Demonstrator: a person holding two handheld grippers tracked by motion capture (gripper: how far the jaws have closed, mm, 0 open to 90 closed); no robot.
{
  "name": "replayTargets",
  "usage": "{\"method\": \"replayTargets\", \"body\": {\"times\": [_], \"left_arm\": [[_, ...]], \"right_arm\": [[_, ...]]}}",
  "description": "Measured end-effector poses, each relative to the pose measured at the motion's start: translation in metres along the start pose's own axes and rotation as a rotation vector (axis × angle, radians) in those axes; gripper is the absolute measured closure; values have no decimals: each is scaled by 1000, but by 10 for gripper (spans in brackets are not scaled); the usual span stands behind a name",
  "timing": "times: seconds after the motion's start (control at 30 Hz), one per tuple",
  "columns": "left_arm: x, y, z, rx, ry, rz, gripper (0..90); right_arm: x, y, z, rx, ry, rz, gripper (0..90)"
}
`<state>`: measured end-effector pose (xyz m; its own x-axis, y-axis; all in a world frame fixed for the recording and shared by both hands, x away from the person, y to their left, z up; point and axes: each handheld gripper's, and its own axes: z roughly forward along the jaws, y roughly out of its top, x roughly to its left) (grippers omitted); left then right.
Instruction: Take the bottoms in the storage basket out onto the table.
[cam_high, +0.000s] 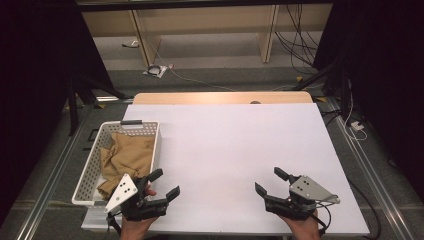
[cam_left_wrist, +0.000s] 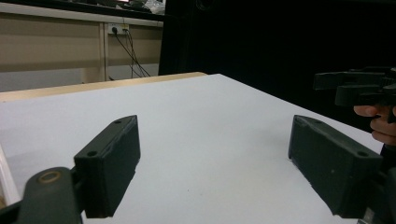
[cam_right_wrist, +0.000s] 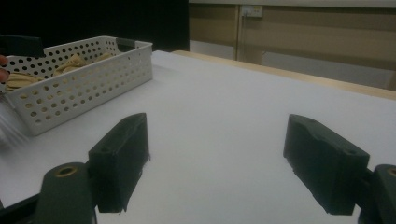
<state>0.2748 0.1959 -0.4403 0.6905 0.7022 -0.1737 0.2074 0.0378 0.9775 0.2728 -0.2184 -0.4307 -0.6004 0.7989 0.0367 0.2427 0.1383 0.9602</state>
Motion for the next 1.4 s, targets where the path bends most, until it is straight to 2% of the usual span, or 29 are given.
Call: {"method": "replayTargets", "body": {"times": [0.4,0.5,0.7,0.83,0.93,1.07,1.3,1.4], "left_arm": [[2,2,-2,-1,4,0,166],[3,4,-4,-14,20,3,166],[5,13,-10,-30,32,6,173],[9,21,-13,-36,22,7,172],[15,27,-14,-34,22,-14,171],[22,35,-16,-14,30,-15,171],[39,51,-16,75,50,-2,179],[48,60,-17,129,59,-19,185]], "right_arm": [[0,0,0,-2,2,-1,233],[0,1,-1,-3,0,-3,234],[0,1,0,-4,-2,1,235],[0,1,0,-4,0,1,236],[-1,1,0,-4,2,-2,236],[-2,1,-1,-4,-2,-12,236],[-2,1,0,-2,-3,-11,237],[-3,1,0,-5,-1,-4,238]]}}
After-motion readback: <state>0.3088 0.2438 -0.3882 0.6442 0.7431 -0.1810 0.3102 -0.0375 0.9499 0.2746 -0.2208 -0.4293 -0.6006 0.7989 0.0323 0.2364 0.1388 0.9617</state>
